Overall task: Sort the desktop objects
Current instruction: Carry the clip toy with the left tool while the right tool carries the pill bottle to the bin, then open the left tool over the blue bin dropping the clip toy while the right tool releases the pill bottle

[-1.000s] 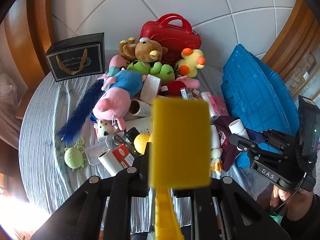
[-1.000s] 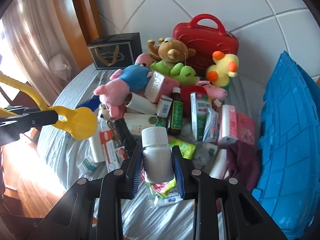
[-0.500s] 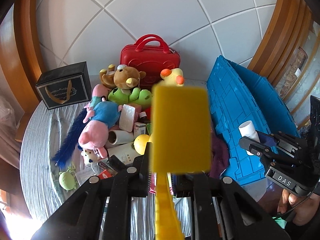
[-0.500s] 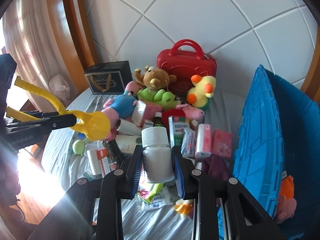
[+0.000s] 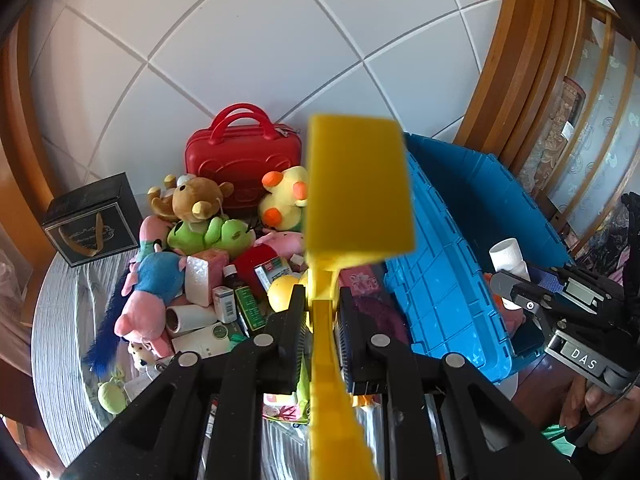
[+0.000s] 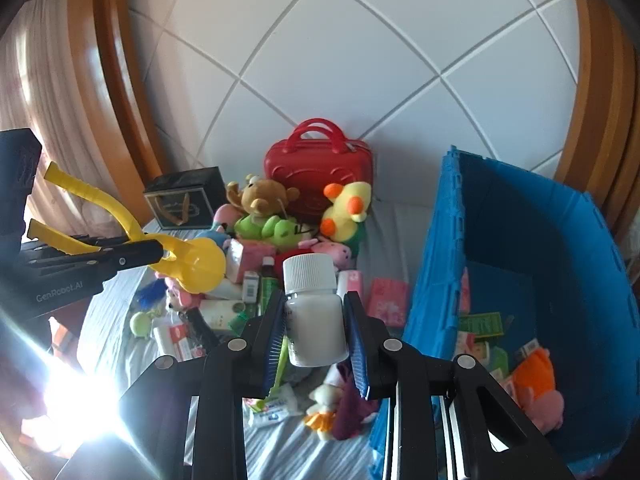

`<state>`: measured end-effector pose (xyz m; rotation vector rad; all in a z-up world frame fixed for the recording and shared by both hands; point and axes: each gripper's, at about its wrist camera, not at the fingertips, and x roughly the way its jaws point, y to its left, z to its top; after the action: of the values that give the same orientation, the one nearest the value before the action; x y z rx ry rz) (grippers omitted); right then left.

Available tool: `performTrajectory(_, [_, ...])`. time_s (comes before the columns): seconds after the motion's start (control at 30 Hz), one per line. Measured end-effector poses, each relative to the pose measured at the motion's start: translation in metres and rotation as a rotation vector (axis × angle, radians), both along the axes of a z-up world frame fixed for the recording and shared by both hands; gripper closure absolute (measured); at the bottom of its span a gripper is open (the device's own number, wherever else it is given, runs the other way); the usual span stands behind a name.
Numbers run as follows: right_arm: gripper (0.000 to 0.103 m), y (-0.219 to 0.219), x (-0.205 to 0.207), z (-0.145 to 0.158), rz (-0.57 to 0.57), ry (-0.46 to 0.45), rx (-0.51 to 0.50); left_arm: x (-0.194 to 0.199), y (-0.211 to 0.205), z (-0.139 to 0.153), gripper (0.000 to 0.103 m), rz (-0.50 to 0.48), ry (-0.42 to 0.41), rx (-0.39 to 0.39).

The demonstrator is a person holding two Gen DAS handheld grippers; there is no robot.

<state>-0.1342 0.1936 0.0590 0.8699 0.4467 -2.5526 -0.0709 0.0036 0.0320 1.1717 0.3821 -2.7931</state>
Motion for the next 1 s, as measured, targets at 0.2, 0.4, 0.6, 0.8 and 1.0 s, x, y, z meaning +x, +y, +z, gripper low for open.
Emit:
performTrajectory(0.2, [0.074,0.037,0.003,0.021,-0.057,0.03,-0.018,-0.024,0.034,0.012,0.088,-0.054,0.022,-0.011])
performTrajectory(0.4, [0.074,0.071,0.001,0.033,-0.116,0.045,-0.033,-0.049,0.069,0.018,0.088,-0.105,0.035,-0.018])
performTrajectory(0.6, [0.074,0.104,0.003,0.042,-0.176,0.054,-0.042,-0.072,0.1,0.024,0.088,-0.154,0.041,-0.026])
performTrajectory(0.8, [0.074,0.136,0.0,0.047,-0.245,0.056,-0.049,-0.093,0.131,0.039,0.088,-0.213,0.068,-0.029])
performTrajectory(1.0, [0.074,0.165,-0.003,0.051,-0.312,0.055,-0.061,-0.114,0.163,0.051,0.088,-0.272,0.079,-0.037])
